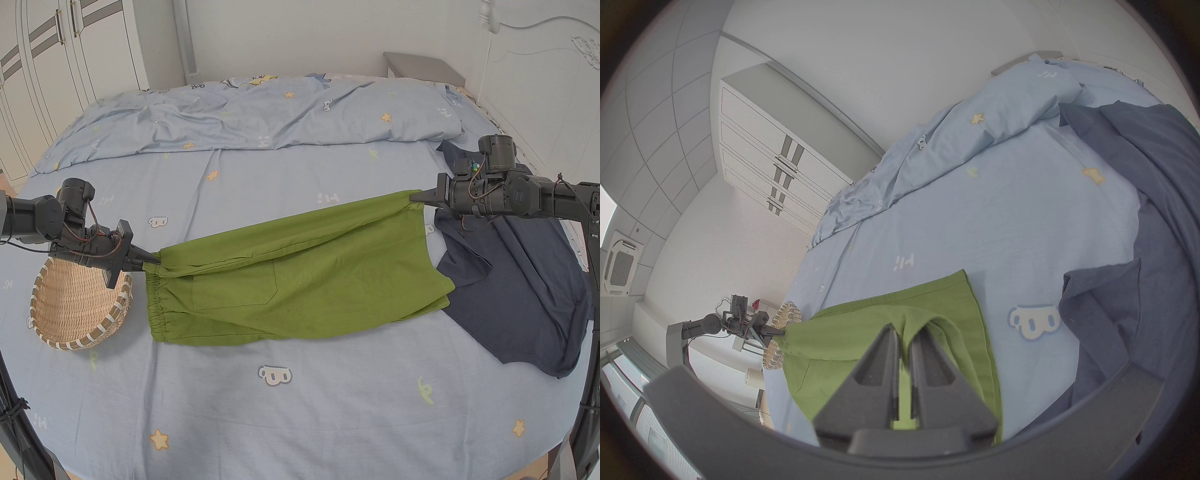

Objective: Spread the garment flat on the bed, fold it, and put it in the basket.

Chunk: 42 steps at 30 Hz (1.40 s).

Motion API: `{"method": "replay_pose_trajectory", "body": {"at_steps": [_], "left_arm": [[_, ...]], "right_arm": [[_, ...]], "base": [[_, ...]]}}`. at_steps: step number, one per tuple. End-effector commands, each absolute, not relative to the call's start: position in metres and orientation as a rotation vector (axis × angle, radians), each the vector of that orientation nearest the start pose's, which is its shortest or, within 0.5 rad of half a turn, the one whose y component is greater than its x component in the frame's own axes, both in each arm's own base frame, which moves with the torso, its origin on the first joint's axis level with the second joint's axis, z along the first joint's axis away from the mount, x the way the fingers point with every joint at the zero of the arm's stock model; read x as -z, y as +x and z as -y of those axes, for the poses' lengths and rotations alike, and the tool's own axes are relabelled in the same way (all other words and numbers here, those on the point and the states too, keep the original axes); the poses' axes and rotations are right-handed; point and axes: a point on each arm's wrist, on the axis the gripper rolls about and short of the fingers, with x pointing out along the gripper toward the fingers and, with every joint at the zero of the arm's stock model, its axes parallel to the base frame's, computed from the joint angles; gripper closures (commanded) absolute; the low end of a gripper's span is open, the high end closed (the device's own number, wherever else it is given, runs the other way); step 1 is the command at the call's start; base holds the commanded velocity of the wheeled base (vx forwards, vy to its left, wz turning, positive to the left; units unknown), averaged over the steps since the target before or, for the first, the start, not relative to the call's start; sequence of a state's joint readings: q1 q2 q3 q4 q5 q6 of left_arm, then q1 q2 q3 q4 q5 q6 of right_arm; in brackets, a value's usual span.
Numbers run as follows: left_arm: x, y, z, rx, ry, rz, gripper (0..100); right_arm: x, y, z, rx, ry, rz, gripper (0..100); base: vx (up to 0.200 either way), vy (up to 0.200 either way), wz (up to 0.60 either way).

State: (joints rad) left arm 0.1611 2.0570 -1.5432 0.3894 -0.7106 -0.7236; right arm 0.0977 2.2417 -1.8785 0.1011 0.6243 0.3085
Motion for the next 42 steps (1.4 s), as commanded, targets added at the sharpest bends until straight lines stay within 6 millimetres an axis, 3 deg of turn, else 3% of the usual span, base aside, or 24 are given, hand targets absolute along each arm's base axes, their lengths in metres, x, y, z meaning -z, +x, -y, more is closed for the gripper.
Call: {"method": "replay_pose_trajectory", "body": {"at_steps": [1, 5, 6, 7, 17, 24, 31, 34, 37, 42], "left_arm": [[-0.166, 0.390, -0.049, 0.191, -1.050, -1.004, 100], [-0.163, 0.393, -0.048, 0.189, -1.050, -1.007, 100], [-0.163, 0.393, -0.048, 0.189, -1.050, -1.007, 100], [-0.163, 0.394, -0.049, 0.188, -1.049, -1.005, 0], [-0.166, 0.392, -0.044, 0.204, -1.037, -1.005, 0], [-0.189, 0.379, -0.039, 0.227, -1.035, -0.975, 0], [-0.189, 0.385, -0.029, 0.231, -1.068, -0.985, 0], [-0.181, 0.394, -0.020, 0.246, -1.065, -1.005, 0], [-0.162, 0.415, -0.018, 0.245, -1.074, -1.012, 0], [-0.152, 0.446, -0.018, 0.241, -1.114, -0.992, 0]], "right_arm": [[-0.195, 0.464, -0.060, -0.635, 0.416, -0.573, 100], [-0.189, 0.467, -0.061, -0.635, 0.417, -0.584, 100], [-0.189, 0.468, -0.062, -0.639, 0.417, -0.582, 0], [-0.186, 0.469, -0.064, -0.641, 0.417, -0.587, 0], [-0.179, 0.470, -0.063, -0.635, 0.421, -0.607, 0], [-0.176, 0.458, -0.064, -0.633, 0.424, -0.644, 0], [-0.175, 0.452, -0.063, -0.634, 0.417, -0.640, 0], [-0.176, 0.450, -0.060, -0.629, 0.420, -0.641, 0], [-0.179, 0.446, -0.058, -0.624, 0.421, -0.642, 0], [-0.191, 0.438, -0.048, -0.610, 0.422, -0.617, 0]], "base": [[0.000, 0.000, 0.00], [0.000, 0.000, 0.00], [0.000, 0.000, 0.00], [0.000, 0.000, 0.00], [0.000, 0.000, 0.00], [0.000, 0.000, 0.00], [0.000, 0.000, 0.00], [0.000, 0.000, 0.00], [0.000, 0.000, 0.00], [0.000, 0.000, 0.00]]}}
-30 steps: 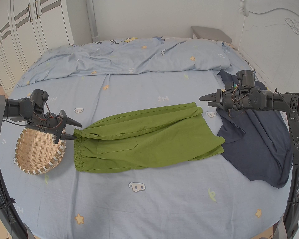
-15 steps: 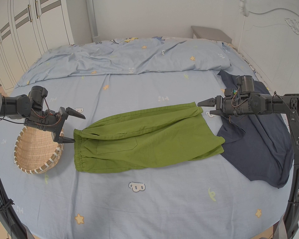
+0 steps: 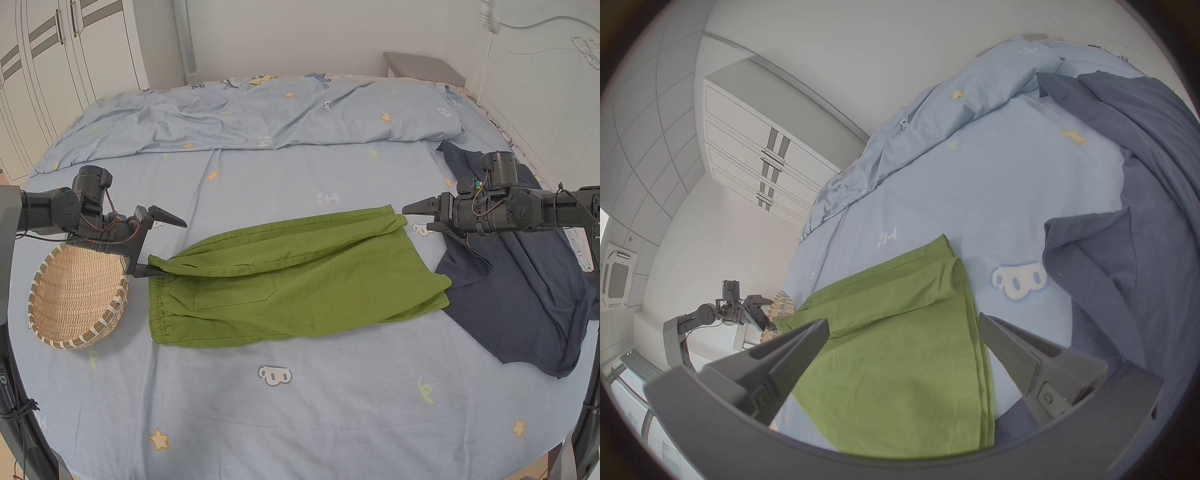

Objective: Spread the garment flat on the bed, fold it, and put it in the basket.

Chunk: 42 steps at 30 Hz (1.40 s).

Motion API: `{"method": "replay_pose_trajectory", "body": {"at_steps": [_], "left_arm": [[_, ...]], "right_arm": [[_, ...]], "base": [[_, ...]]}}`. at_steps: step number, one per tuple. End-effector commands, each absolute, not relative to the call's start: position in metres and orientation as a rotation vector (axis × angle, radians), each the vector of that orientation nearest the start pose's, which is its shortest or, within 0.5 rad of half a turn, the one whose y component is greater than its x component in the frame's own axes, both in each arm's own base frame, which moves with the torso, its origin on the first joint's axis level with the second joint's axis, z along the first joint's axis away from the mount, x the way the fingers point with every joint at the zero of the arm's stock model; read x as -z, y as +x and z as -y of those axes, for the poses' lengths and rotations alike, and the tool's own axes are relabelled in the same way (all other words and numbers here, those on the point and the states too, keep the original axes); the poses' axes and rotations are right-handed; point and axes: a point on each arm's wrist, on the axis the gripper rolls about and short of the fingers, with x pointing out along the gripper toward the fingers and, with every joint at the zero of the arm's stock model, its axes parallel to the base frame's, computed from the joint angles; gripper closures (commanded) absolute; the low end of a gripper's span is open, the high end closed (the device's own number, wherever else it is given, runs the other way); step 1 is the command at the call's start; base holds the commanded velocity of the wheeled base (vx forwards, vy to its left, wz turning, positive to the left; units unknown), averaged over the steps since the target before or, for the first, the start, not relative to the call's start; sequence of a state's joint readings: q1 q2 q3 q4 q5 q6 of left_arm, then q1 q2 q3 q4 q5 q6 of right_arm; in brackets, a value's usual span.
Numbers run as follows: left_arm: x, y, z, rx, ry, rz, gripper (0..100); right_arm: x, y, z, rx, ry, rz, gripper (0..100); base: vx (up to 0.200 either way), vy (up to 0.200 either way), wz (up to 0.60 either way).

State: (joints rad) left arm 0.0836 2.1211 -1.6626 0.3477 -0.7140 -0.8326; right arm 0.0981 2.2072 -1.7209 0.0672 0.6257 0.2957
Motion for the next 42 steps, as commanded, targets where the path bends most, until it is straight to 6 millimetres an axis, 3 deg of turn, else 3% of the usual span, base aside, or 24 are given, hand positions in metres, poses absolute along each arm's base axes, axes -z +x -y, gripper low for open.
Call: {"method": "replay_pose_trajectory", "body": {"at_steps": [1, 8, 13, 18, 23, 28, 32, 37, 38, 42], "left_arm": [[-0.151, 0.451, -0.020, 0.240, -1.118, -0.984, 0], [-0.163, 0.468, -0.028, 0.231, -1.188, -0.918, 0], [-0.154, 0.478, -0.029, 0.222, -1.198, -0.924, 0], [-0.150, 0.478, -0.030, 0.206, -1.207, -0.932, 0], [-0.160, 0.474, -0.029, 0.216, -1.200, -0.928, 0], [-0.200, 0.442, -0.026, 0.270, -1.117, -0.888, 0], [-0.213, 0.414, -0.024, 0.295, -1.050, -0.886, 0], [-0.204, 0.396, -0.026, 0.281, -1.052, -0.895, 0], [-0.195, 0.382, -0.030, 0.272, -1.045, -0.895, 0], [-0.167, 0.355, -0.032, 0.288, -0.961, -0.901, 0]], "right_arm": [[-0.193, 0.436, -0.045, -0.605, 0.424, -0.615, 0], [-0.200, 0.423, -0.041, -0.607, 0.419, -0.583, 0], [-0.193, 0.418, -0.043, -0.616, 0.416, -0.569, 0], [-0.187, 0.417, -0.042, -0.613, 0.420, -0.566, 0], [-0.190, 0.406, -0.042, -0.618, 0.417, -0.565, 0], [-0.208, 0.373, -0.039, -0.649, 0.414, -0.500, 0], [-0.218, 0.347, -0.038, -0.691, 0.449, -0.453, 0], [-0.218, 0.332, -0.037, -0.696, 0.484, -0.443, 0], [-0.215, 0.326, -0.036, -0.702, 0.487, -0.442, 0], [-0.214, 0.324, -0.037, -0.715, 0.487, -0.434, 0]], "base": [[0.000, 0.000, 0.00], [0.000, 0.000, 0.00], [0.000, 0.000, 0.00], [0.000, 0.000, 0.00], [0.000, 0.000, 0.00], [0.000, 0.000, 0.00], [0.000, 0.000, 0.00], [0.000, 0.000, 0.00], [0.000, 0.000, 0.00], [0.000, 0.000, 0.00]]}}
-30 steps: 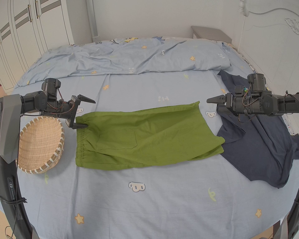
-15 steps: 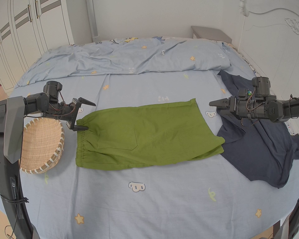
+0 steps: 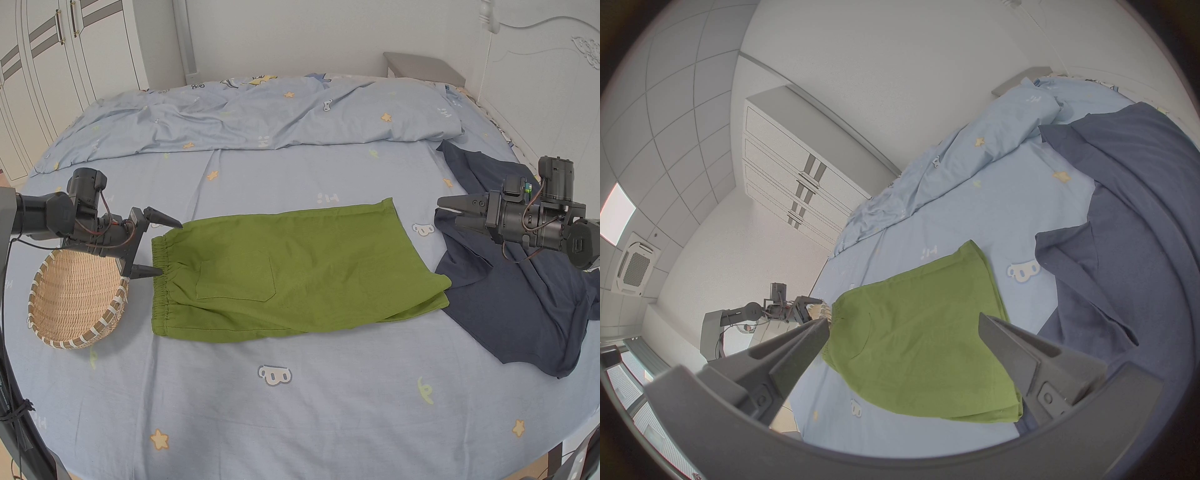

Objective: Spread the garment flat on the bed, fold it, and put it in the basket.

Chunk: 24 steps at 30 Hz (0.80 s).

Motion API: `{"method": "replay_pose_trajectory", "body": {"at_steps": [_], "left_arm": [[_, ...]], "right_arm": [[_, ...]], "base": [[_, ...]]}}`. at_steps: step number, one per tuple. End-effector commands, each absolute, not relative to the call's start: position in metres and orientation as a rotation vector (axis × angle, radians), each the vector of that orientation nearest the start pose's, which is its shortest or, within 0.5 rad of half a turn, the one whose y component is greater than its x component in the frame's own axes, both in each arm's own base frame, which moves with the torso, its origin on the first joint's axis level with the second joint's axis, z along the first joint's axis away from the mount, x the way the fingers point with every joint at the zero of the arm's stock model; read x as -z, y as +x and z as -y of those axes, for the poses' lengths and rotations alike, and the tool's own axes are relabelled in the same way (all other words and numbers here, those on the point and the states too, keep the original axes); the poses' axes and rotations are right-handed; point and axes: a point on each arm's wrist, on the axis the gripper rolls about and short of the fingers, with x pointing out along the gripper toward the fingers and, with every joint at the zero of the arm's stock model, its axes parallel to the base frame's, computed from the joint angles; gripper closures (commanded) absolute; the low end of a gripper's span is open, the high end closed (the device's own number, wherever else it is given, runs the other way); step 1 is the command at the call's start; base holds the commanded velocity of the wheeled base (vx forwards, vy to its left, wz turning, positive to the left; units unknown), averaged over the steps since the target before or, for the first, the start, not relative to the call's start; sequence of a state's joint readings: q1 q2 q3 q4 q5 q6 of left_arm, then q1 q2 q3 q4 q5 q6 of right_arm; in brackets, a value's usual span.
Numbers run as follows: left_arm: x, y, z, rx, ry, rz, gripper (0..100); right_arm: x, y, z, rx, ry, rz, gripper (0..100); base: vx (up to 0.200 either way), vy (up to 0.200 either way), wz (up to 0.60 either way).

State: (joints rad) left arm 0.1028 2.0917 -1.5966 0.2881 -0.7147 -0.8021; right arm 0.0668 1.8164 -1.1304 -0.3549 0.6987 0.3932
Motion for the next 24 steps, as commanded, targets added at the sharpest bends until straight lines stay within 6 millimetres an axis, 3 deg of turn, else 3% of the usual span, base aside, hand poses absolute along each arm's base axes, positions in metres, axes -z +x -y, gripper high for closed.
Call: {"method": "replay_pose_trajectory", "body": {"at_steps": [1, 4, 10, 24], "left_arm": [[-0.155, 0.348, -0.036, 0.301, -0.912, -0.886, 0], [-0.137, 0.340, -0.043, 0.318, -0.849, -0.831, 0], [-0.127, 0.340, -0.048, 0.317, -0.837, -0.783, 0], [-0.106, 0.349, -0.034, 0.339, -0.832, -0.849, 0]], "right_arm": [[-0.213, 0.324, -0.039, -0.725, 0.489, -0.439, 0], [-0.210, 0.319, -0.044, -0.740, 0.489, -0.455, 0], [-0.208, 0.318, -0.048, -0.754, 0.482, -0.463, 0], [-0.207, 0.319, -0.048, -0.754, 0.481, -0.463, 0]], "base": [[0.000, 0.000, 0.00], [0.000, 0.000, 0.00], [0.000, 0.000, 0.00], [0.000, 0.000, 0.00]]}}
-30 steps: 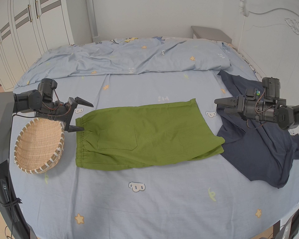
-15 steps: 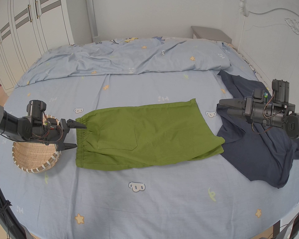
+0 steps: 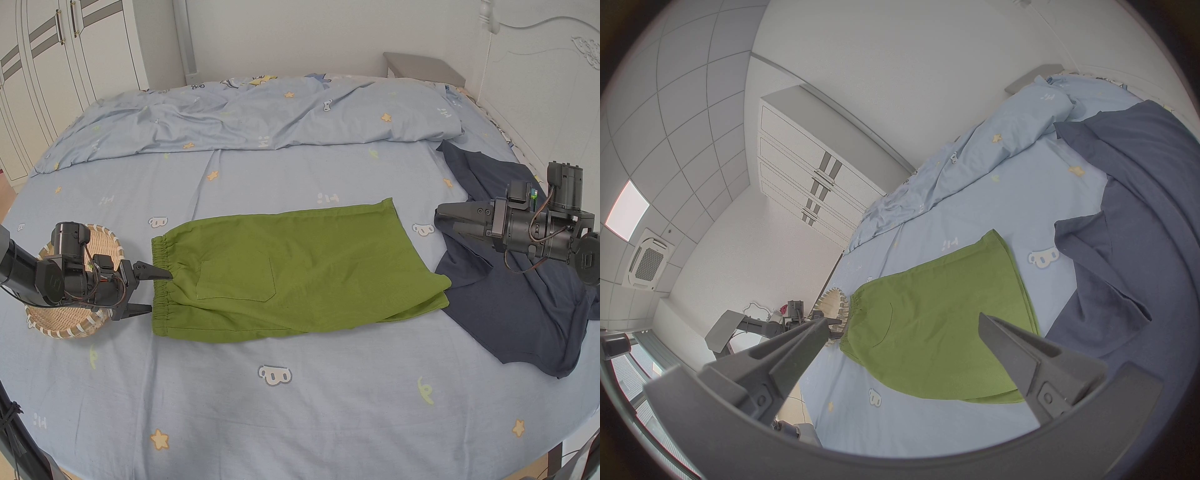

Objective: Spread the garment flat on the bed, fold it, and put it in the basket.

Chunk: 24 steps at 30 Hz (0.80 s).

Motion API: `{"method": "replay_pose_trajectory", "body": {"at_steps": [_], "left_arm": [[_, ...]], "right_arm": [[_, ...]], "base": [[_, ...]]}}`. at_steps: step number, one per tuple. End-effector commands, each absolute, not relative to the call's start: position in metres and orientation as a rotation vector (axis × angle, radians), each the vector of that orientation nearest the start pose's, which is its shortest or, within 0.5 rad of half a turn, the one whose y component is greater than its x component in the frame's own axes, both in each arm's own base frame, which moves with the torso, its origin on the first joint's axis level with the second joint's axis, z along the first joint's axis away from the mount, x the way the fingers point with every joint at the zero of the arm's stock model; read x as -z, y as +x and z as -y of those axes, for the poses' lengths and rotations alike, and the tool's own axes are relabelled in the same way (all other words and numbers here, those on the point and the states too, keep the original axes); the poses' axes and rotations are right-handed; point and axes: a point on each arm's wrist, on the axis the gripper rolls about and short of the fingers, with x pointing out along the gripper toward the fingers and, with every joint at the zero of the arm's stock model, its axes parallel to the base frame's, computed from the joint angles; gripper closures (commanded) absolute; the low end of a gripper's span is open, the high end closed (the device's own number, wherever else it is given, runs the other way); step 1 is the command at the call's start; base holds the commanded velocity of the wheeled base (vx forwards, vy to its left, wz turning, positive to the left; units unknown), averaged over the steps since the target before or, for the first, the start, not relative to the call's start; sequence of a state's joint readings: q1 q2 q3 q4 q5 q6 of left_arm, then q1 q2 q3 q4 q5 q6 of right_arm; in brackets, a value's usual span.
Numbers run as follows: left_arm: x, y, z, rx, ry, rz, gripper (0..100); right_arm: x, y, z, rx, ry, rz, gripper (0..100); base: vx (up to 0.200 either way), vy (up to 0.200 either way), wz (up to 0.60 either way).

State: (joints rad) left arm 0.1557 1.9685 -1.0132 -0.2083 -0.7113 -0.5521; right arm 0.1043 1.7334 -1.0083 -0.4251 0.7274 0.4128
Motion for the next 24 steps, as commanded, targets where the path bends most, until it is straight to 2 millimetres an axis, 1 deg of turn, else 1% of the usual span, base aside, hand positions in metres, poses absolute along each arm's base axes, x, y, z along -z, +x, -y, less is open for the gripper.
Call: {"method": "replay_pose_trajectory", "body": {"at_steps": [1, 4, 8, 15, 20, 24], "left_arm": [[-0.106, 0.349, -0.034, 0.344, -0.831, -0.849, 0], [-0.106, 0.350, -0.027, 0.354, -0.823, -0.857, 0], [-0.104, 0.351, -0.027, 0.352, -0.819, -0.855, 0], [-0.091, 0.358, -0.030, 0.338, -0.813, -0.848, 0], [-0.084, 0.352, -0.033, 0.361, -0.731, -0.845, 0], [-0.081, 0.351, -0.028, 0.389, -0.696, -0.852, 0]], "right_arm": [[-0.207, 0.319, -0.048, -0.754, 0.481, -0.463, 0], [-0.206, 0.319, -0.048, -0.752, 0.482, -0.466, 0], [-0.205, 0.320, -0.049, -0.751, 0.483, -0.469, 0], [-0.205, 0.320, -0.048, -0.748, 0.483, -0.470, 0], [-0.205, 0.320, -0.048, -0.749, 0.483, -0.470, 0], [-0.205, 0.320, -0.049, -0.751, 0.483, -0.472, 0]], "base": [[0.000, 0.000, 0.00], [0.000, 0.000, 0.00], [0.000, 0.000, 0.00], [0.000, 0.000, 0.00], [0.000, 0.000, 0.00], [0.000, 0.000, 0.00]]}}
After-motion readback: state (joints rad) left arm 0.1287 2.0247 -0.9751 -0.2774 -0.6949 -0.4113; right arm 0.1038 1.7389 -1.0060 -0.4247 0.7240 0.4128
